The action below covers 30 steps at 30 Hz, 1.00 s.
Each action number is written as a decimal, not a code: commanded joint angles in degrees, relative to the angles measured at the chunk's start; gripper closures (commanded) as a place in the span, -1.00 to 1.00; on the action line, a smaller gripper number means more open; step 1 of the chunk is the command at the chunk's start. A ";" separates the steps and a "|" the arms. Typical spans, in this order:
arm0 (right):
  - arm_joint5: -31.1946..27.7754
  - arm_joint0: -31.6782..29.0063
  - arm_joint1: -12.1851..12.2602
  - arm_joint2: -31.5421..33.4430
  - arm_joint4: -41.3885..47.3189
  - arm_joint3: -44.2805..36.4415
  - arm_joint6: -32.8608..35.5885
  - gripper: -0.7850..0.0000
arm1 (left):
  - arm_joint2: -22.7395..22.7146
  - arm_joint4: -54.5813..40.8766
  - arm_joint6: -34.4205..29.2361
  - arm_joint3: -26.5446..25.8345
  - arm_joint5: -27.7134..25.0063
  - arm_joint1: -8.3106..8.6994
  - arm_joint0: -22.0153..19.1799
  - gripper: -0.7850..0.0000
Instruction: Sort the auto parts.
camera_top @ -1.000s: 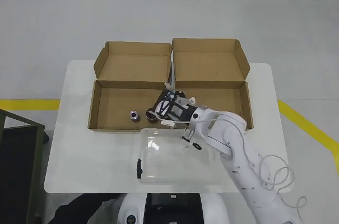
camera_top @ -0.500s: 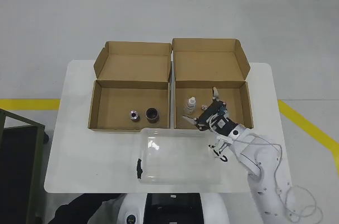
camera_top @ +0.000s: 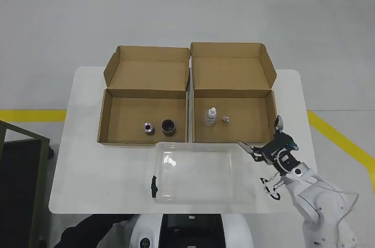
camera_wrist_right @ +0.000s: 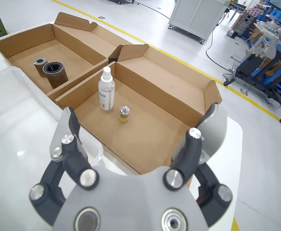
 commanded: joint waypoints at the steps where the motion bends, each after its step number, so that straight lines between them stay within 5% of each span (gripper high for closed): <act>1: -0.36 -2.16 0.19 1.33 0.23 -1.21 -0.76 -1.00 | 0.00 0.00 0.00 0.00 0.00 0.00 0.00 -1.00; 30: 0.15 -6.57 1.12 5.50 2.80 -2.32 -4.38 -1.00 | 0.00 0.00 0.00 0.00 0.00 0.00 0.00 -1.00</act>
